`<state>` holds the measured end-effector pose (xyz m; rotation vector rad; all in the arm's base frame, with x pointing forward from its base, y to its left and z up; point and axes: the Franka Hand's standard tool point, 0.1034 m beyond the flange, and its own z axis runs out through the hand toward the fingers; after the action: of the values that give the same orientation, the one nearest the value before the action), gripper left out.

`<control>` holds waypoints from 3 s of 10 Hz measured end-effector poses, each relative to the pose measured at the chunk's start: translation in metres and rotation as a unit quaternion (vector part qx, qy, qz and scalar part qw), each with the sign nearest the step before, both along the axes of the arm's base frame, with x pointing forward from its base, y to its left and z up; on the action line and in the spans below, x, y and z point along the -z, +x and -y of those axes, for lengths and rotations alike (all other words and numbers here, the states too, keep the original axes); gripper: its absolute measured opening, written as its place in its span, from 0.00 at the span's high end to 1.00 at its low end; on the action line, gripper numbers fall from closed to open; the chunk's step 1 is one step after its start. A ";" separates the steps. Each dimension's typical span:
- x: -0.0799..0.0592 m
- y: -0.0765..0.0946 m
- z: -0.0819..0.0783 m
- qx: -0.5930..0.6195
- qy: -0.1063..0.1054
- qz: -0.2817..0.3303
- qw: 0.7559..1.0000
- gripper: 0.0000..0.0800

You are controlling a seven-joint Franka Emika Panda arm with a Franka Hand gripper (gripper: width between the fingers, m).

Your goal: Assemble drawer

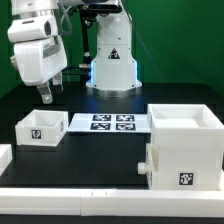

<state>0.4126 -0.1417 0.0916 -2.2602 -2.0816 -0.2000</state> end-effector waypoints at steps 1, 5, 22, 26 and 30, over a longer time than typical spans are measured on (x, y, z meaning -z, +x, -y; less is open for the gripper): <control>0.000 0.000 0.000 0.000 0.000 0.000 1.000 0.19; 0.025 -0.056 0.030 0.003 0.014 -0.019 1.000 0.19; 0.086 -0.086 0.028 0.012 0.085 -0.049 0.995 0.96; 0.034 -0.032 0.007 -0.013 0.059 -0.022 0.998 0.96; 0.030 -0.044 -0.007 0.008 0.045 -0.036 0.998 0.96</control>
Offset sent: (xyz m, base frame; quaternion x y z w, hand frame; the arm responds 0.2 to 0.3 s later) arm -0.0659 -0.0234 -0.0153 -0.0119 0.0312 -0.0079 0.9994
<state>0.3685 -0.1347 0.0618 -2.1994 -1.9788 -0.2069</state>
